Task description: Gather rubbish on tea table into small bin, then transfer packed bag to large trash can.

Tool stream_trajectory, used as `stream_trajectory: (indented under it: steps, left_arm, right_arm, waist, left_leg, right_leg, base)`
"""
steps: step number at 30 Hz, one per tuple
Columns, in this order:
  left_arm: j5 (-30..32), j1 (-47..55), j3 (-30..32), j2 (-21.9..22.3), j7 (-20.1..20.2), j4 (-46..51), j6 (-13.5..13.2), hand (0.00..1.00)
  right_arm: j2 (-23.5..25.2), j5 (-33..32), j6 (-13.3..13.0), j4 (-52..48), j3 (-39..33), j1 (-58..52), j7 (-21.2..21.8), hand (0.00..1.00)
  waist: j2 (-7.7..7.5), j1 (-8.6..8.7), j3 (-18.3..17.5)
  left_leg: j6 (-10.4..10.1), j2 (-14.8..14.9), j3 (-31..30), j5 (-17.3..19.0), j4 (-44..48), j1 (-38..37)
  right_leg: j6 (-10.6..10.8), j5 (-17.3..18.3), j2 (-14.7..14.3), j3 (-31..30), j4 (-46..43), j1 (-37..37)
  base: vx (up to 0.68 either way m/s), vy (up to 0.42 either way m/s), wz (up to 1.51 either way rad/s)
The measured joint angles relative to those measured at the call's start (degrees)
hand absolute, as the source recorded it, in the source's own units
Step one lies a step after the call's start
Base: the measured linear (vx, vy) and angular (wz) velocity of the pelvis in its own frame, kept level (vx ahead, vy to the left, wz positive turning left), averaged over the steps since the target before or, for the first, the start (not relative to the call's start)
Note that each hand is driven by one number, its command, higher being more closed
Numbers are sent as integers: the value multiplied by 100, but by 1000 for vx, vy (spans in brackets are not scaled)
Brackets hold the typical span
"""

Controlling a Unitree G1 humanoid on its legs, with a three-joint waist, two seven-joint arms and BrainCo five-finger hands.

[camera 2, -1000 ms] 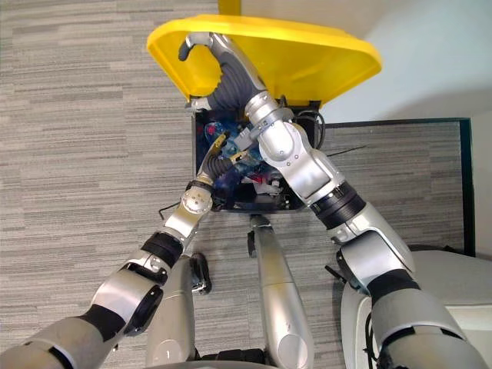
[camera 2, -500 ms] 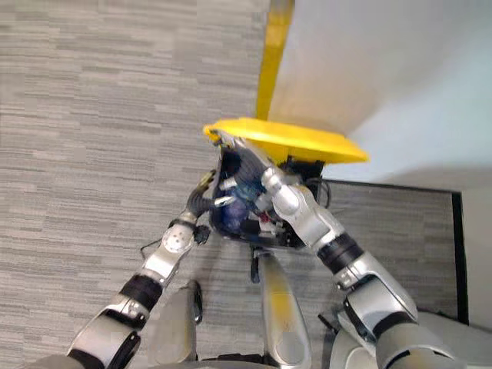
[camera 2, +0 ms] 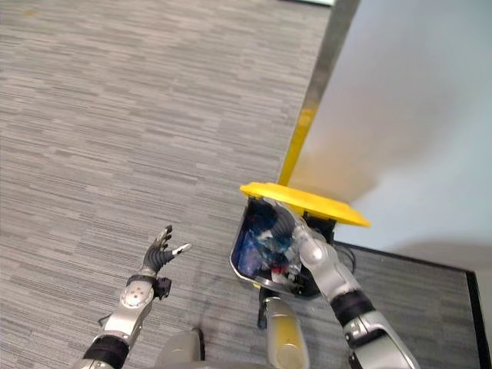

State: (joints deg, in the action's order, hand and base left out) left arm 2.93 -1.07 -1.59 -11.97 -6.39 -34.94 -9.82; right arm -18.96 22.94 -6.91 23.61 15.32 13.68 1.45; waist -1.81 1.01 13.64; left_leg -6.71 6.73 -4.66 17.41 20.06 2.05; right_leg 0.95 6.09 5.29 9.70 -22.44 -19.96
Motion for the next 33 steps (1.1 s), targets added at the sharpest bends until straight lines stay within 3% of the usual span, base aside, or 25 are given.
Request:
stream_trajectory:
  steps: [4, 10, 11, 15, 16, 18, 20, 22, 23, 24, 25, 26, 28, 33]
  left_arm:
    - [12, 474, 472, -23, 18, -768, 51, 0]
    - [51, 788, 704, 57, 58, -1423, 79, 0]
    - [49, 789, 713, 61, 107, -1532, 85, 0]
    - [48, 766, 740, 67, 142, -1649, 83, 0]
    - [46, 782, 755, 89, 140, -1670, 80, 0]
    - [47, 790, 853, 123, 126, -1772, 86, 0]
    - [46, 908, 849, 188, 124, -1785, 101, 0]
    - [-2, 1029, 854, 257, 117, -1785, 133, 0]
    - [-5, 1111, 872, 277, 114, -1750, 176, 0]
    - [-11, 1098, 968, 232, 103, -1747, 210, 0]
    - [-9, 1096, 1016, 267, 93, -1746, 213, 0]
    - [-9, 1069, 1021, 375, 97, -1764, 215, 0]
    - [-9, 982, 1016, 445, 96, -1865, 200, 0]
    - [-15, 554, 971, 389, 119, -2066, 196, 0]
  right_arm:
    - [219, 75, 4, 114, -25, -368, 4, 0]
    - [428, 137, -3, 483, -25, -456, 10, 0]
    - [428, 136, -2, 555, -27, -482, 8, 0]
    - [490, 113, -4, 379, -188, -889, 1, 0]
    - [503, 91, 2, 234, -215, -1077, 5, 0]
    - [598, -215, -11, -109, -266, -1562, 13, 0]
    - [832, -514, -70, -319, -540, -2045, 11, 0]
    - [1043, -738, -76, -323, -659, -2398, 11, 0]
    - [1134, -766, -69, -291, -718, -2628, 13, 0]
    - [1256, -764, -60, -84, -874, -2701, 2, 0]
    - [1282, -761, -42, 67, -956, -2682, -16, 0]
    - [1267, -762, -37, 398, -1163, -2529, -29, 0]
    - [1194, -780, 4, 886, -1395, -2450, -133, 0]
    - [966, -889, 111, 1407, -1420, -2530, -165, 0]
  waist:
    - [-110, -23, -276]
    - [-154, -113, -308]
    - [-162, -184, -303]
    - [-244, -157, -264]
    - [-149, -162, -239]
    - [-229, -21, -261]
    - [-251, -16, -285]
    - [-287, -2, -336]
    - [-397, 16, -475]
    - [-522, -18, -625]
    - [-483, -66, -662]
    - [-283, -66, -659]
    - [-144, 24, -694]
    - [-75, 123, -818]
  left_leg:
    - [20, -19, -11, 13, -19, -149]
    - [49, -63, 159, 46, 101, -456]
    - [77, -83, 251, 110, 284, -464]
    - [132, -150, 313, 241, 893, -300]
    - [206, -36, 381, 168, 879, -193]
    - [197, 32, 391, -109, 771, 27]
    - [171, 107, 447, -328, 470, 31]
    - [66, 201, 548, -611, 79, 95]
    - [-28, 234, 617, -748, -73, 236]
    - [-179, 192, 647, -831, -189, 340]
    - [-206, 192, 650, -865, -293, 363]
    - [-194, 219, 680, -906, -448, 405]
    - [-71, 216, 806, -1157, -735, 279]
    - [-18, 265, 957, -1653, -1579, -65]
  right_leg:
    - [176, 140, 38, -11, -106, 78]
    - [229, 134, -12, -219, -203, 271]
    - [281, 103, -22, -318, -262, 279]
    - [540, -225, -16, -500, -177, 349]
    - [670, -326, -52, -537, -50, 329]
    - [69, 116, -69, -627, -2046, -64]
    - [-14, 413, 3, -612, -3054, 85]
    - [97, 633, 198, -574, -3306, 452]
    - [236, 668, 431, -593, -2951, 773]
    - [686, 1216, 328, -470, -1918, 1025]
    - [539, 1323, 209, -511, -1374, 1151]
    - [130, 1182, -50, -536, -525, 1291]
    - [39, 860, -249, -631, -112, 1356]
    - [68, 521, -376, -673, 490, 1467]
  base:
    - [-47, -35, 6]
    - [-68, -9, -18]
    - [-111, 32, -33]
    - [-182, 71, -22]
    - [-289, 29, -11]
    - [-308, -5, -1]
    - [-208, -68, -18]
    - [-181, -190, -35]
    - [-151, -289, -55]
    - [-84, -244, -74]
    - [-29, -179, -116]
    - [-53, -94, -106]
    - [-93, -67, -63]
    - [-92, -14, -9]
